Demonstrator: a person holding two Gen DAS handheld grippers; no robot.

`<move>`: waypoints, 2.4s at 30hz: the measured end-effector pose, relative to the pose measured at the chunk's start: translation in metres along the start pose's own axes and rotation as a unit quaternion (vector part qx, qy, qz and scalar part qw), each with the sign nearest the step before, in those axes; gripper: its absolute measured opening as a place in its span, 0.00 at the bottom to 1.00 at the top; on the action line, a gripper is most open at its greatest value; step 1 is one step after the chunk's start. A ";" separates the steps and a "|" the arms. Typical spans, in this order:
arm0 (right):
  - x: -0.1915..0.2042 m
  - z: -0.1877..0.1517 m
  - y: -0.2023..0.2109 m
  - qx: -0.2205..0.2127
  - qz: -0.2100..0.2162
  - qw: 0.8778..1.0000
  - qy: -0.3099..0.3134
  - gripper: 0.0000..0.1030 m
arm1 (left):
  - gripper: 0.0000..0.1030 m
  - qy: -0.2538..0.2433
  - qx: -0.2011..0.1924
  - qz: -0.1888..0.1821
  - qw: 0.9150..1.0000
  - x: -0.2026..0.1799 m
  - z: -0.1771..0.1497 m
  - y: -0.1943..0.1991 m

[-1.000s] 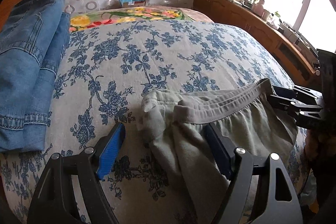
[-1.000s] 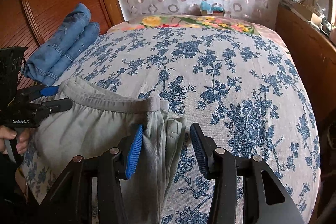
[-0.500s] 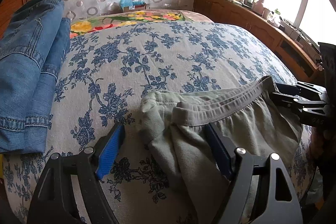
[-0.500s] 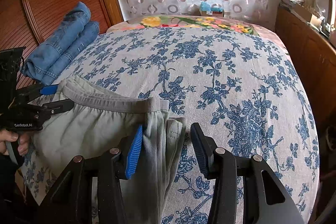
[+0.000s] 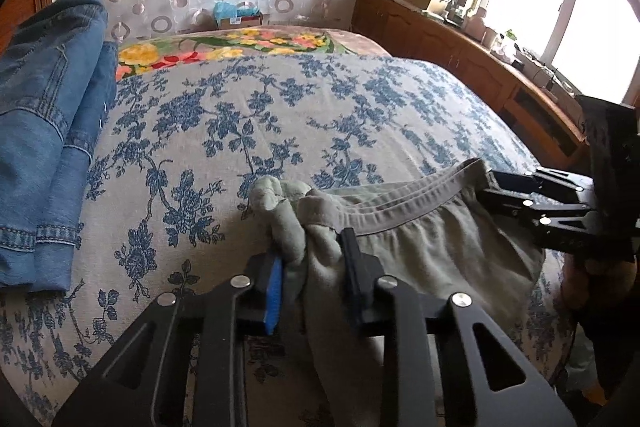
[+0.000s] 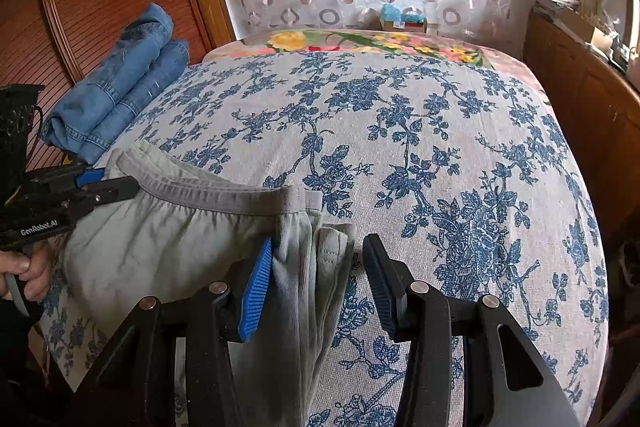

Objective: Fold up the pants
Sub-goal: 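Close both grippers on the folded grey-green sweatpants and lift them, then carry the folded pants with both grippers toward the jeans stack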

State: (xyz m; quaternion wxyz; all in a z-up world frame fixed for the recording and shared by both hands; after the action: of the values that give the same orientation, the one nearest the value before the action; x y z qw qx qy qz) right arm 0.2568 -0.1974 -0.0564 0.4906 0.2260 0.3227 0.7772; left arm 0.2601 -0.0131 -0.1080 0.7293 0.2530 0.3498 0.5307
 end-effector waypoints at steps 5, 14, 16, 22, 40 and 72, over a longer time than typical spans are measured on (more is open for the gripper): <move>-0.001 0.000 0.000 0.000 -0.001 1.000 0.001 0.46 | 0.25 -0.001 -0.010 -0.005 1.000 -0.005 0.003 0.008; 0.003 -0.001 0.000 0.001 0.004 1.000 0.015 0.31 | 0.25 -0.007 -0.020 -0.012 1.000 -0.012 0.005 0.017; 0.003 0.000 0.000 0.001 0.009 1.000 0.016 0.24 | 0.25 -0.008 -0.021 -0.012 1.000 -0.013 0.005 0.018; 0.004 -0.002 0.001 -0.001 0.028 1.000 0.011 0.14 | 0.21 -0.011 -0.029 -0.014 0.999 -0.016 0.005 0.025; 0.021 0.007 0.063 -0.081 0.029 0.996 0.020 0.13 | 0.17 -0.019 -0.081 -0.020 0.996 -0.028 0.011 0.071; 0.079 0.112 0.065 -0.171 0.062 0.974 0.135 0.13 | 0.17 0.014 -0.189 0.067 0.980 0.048 0.050 0.155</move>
State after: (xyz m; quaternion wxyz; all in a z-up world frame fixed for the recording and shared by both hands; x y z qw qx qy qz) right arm 0.2583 -0.1150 0.0705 0.4246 0.0514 0.2335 0.8733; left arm 0.2156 0.0807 0.0261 0.7218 0.1261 0.2352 0.6386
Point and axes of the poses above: each gripper's, at about its wrist camera, not at the fingertips, and y roughly against the way its jaws point, x to its left, z to its top, the point moved 3 cm from there along -y, roughly the way its jaws point, and after that the axes turned 6 degrees about y, right-handed, at the moved point
